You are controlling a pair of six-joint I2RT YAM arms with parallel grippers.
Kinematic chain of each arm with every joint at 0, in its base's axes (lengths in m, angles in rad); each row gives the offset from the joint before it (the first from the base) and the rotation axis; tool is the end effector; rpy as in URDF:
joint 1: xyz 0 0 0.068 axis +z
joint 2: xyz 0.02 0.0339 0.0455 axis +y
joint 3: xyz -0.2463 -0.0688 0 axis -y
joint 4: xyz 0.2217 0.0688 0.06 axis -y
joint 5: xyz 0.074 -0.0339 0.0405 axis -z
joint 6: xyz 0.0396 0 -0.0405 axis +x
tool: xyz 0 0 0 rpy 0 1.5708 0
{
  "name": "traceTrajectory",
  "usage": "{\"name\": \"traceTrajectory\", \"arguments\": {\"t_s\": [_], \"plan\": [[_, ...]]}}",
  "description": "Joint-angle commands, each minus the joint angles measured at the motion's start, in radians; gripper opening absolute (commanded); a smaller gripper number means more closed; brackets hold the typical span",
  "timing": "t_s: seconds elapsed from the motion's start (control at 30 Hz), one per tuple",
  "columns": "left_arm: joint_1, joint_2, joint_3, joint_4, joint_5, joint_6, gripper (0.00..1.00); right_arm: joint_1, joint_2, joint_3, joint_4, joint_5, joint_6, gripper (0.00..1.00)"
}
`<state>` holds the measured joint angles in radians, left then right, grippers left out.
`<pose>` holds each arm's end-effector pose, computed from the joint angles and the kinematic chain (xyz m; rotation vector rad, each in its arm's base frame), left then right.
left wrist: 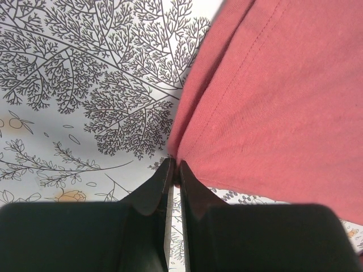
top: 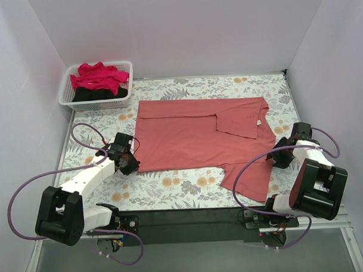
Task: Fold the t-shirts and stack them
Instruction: Fold the tshirt
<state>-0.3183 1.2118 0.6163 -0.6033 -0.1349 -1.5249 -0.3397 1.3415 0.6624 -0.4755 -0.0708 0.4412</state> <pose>0.1839 -0.0550 0.1639 -1.6149 2.2812 -0.3048 0.2085 -0.0707 0.1570 1.0190 2.5294 0.1257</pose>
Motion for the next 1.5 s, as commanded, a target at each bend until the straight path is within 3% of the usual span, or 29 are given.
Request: {"name": "traceTrajectory", "arguments": {"t_s": [0.0,0.17,0.3,0.37,0.4,0.77,1.1,1.47], "plan": [[-0.005,-0.024,0.0,-0.009,-0.022,-0.004,0.0,-0.004,0.007,-0.029,-0.014,-0.017,-0.009,0.49],[-0.005,-0.026,0.002,-0.012,-0.026,-0.004,0.0,-0.002,0.015,-0.018,-0.002,-0.011,-0.01,0.41],[-0.004,-0.028,0.014,-0.012,-0.032,0.006,0.0,-0.004,0.013,-0.012,-0.003,-0.02,-0.01,0.17],[-0.001,-0.012,0.036,-0.026,-0.038,0.02,0.0,-0.004,0.005,-0.004,-0.005,-0.029,-0.007,0.1],[0.005,-0.008,0.042,-0.029,-0.04,0.023,0.0,-0.004,-0.004,0.003,-0.006,-0.04,-0.003,0.02],[0.084,0.094,0.206,-0.03,0.011,0.095,0.0,-0.001,0.01,0.166,-0.015,-0.112,0.024,0.01],[0.182,0.296,0.373,0.013,0.057,0.143,0.0,0.027,0.162,0.362,-0.011,-0.132,0.002,0.01],[0.214,0.522,0.591,0.017,0.077,0.177,0.0,0.054,0.327,0.511,0.014,-0.112,0.013,0.01]]}}
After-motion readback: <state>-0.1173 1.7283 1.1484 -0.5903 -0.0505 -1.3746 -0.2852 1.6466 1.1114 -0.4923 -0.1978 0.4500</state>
